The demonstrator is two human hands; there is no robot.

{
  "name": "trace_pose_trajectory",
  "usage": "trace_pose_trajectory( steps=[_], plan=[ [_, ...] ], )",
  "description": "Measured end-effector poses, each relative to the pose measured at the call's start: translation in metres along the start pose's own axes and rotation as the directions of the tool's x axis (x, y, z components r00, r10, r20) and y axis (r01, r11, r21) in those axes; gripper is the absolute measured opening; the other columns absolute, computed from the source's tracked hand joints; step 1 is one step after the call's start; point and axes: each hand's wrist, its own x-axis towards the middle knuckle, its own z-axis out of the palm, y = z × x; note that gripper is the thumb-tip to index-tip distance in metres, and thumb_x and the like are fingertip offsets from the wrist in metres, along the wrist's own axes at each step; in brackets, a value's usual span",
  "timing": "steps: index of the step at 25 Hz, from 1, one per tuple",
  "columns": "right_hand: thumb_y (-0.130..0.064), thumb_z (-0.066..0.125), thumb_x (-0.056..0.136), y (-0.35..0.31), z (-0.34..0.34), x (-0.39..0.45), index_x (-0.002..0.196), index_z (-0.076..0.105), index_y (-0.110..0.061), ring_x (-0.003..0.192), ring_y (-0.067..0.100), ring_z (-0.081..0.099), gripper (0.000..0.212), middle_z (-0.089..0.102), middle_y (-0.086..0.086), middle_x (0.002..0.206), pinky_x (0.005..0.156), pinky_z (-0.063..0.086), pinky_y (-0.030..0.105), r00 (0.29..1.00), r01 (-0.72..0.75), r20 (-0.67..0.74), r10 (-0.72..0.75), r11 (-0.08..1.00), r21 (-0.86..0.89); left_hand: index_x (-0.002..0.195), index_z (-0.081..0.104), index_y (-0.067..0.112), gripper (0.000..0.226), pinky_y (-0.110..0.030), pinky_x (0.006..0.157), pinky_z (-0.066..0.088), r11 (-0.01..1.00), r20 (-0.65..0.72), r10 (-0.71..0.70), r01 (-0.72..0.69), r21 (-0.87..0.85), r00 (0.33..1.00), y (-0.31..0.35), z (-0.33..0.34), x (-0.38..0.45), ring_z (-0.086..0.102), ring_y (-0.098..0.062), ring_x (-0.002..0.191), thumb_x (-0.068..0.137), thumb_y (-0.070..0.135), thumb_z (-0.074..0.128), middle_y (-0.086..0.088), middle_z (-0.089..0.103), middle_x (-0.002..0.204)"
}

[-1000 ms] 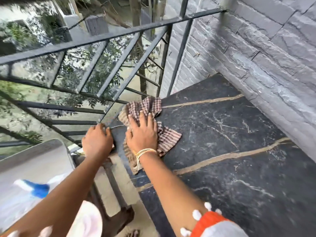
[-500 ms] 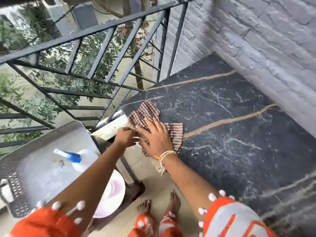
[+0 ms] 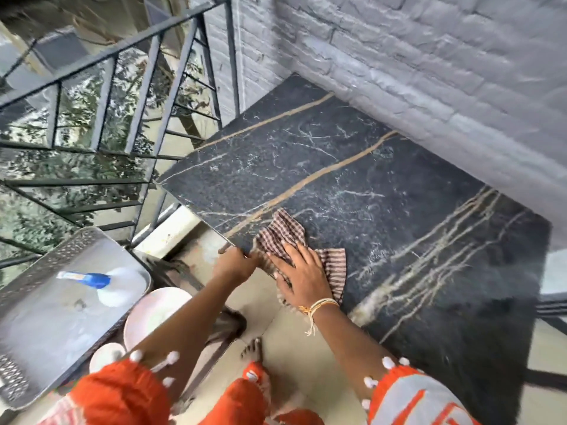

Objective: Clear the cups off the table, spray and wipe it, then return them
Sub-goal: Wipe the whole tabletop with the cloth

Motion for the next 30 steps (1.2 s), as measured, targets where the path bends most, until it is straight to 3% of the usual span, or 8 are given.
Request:
trace_pose_trajectory(
  steps=[4, 10, 18, 20, 22, 24, 26, 30],
  plan=[
    [-0.042, 0.044, 0.086, 0.025, -0.008, -0.055, 0.135, 0.049, -0.040, 0.129, 0.030, 0.044, 0.050, 0.049, 0.003, 0.142, 0.108, 0.037, 0.048, 0.993, -0.114, -0.032, 0.114, 0.993, 0.016, 0.102, 0.067, 0.008, 0.049, -0.033, 0.072, 0.054, 0.973, -0.046, 0.098, -0.086, 0.216, 0.994, 0.019, 0.036, -0.039, 0.068, -0.032, 0.089, 0.089, 0.053, 0.053, -0.012, 0.072, 0.095],
    [-0.040, 0.039, 0.086, 0.055, -0.010, -0.161, 0.132, 0.055, -0.035, 0.119, 0.032, 0.050, 0.048, 0.054, 0.006, 0.136, 0.099, 0.044, 0.048, 0.937, -0.336, -0.096, 0.336, 0.942, 0.016, 0.091, 0.060, 0.018, 0.016, -0.021, 0.046, 0.045, 0.954, 0.378, 0.233, -0.285, 0.089, 0.896, 0.042, 0.113, -0.112, 0.066, -0.024, 0.060, 0.095, 0.020, 0.045, -0.013, 0.072, 0.091],
    [-0.024, 0.033, 0.087, 0.050, -0.026, -0.251, 0.113, 0.067, -0.020, 0.091, 0.031, 0.049, 0.042, 0.060, 0.007, 0.107, 0.078, 0.048, 0.043, 0.814, -0.521, -0.140, 0.564, 0.815, 0.254, 0.103, 0.056, 0.013, 0.017, -0.022, 0.044, 0.043, 0.965, 0.373, 0.240, -0.261, 0.004, 0.896, 0.049, 0.176, -0.181, 0.061, -0.014, 0.058, 0.095, 0.018, 0.042, -0.005, 0.069, 0.091],
    [-0.015, 0.040, 0.094, 0.042, -0.044, -0.256, 0.119, 0.066, -0.011, 0.099, 0.031, 0.052, 0.036, 0.063, 0.011, 0.115, 0.088, 0.046, 0.036, 0.736, -0.550, -0.012, 0.676, 0.608, 0.573, 0.102, 0.058, 0.011, 0.019, -0.025, 0.046, 0.045, 0.966, 0.349, 0.237, -0.259, 0.017, 0.907, 0.049, 0.178, -0.196, 0.062, -0.019, 0.061, 0.093, 0.017, 0.042, -0.007, 0.068, 0.093],
    [-0.009, 0.044, 0.098, 0.038, -0.066, -0.251, 0.124, 0.061, -0.002, 0.107, 0.023, 0.056, 0.032, 0.062, 0.013, 0.124, 0.091, 0.042, 0.024, 0.610, -0.512, 0.245, 0.753, 0.139, 0.848, 0.097, 0.058, 0.009, 0.017, -0.028, 0.047, 0.048, 0.970, 0.303, 0.219, -0.239, 0.032, 0.928, 0.048, 0.177, -0.206, 0.062, -0.025, 0.066, 0.092, 0.017, 0.044, -0.012, 0.066, 0.094],
    [-0.012, 0.042, 0.099, 0.038, -0.077, -0.246, 0.124, 0.059, 0.002, 0.113, 0.024, 0.058, 0.034, 0.062, 0.014, 0.124, 0.094, 0.043, 0.027, 0.540, -0.401, 0.488, 0.686, -0.300, 0.866, 0.098, 0.055, 0.008, 0.019, -0.030, 0.049, 0.048, 0.979, 0.297, 0.189, -0.204, 0.020, 0.936, 0.046, 0.170, -0.218, 0.060, -0.023, 0.063, 0.096, 0.025, 0.045, -0.014, 0.062, 0.097],
    [-0.027, 0.034, 0.101, 0.031, -0.081, -0.247, 0.127, 0.057, 0.002, 0.118, 0.032, 0.056, 0.046, 0.060, 0.018, 0.128, 0.106, 0.040, 0.041, 0.626, -0.278, 0.635, 0.452, -0.632, 0.724, 0.102, 0.054, 0.012, 0.029, -0.031, 0.059, 0.049, 0.989, 0.337, 0.145, -0.128, -0.072, 0.930, 0.043, 0.164, -0.230, 0.058, -0.020, 0.065, 0.098, 0.038, 0.045, -0.013, 0.059, 0.099],
    [-0.044, 0.028, 0.099, 0.010, -0.087, -0.245, 0.133, 0.052, 0.000, 0.123, 0.039, 0.052, 0.060, 0.056, 0.024, 0.132, 0.107, 0.037, 0.052, 0.664, -0.309, 0.696, 0.274, -0.748, 0.588, 0.102, 0.058, 0.016, 0.044, -0.040, 0.089, 0.045, 0.848, 0.509, 0.047, 0.235, -0.475, 0.860, 0.031, 0.144, -0.238, 0.059, -0.026, 0.092, 0.090, 0.057, 0.048, -0.009, 0.063, 0.103]
  ],
)
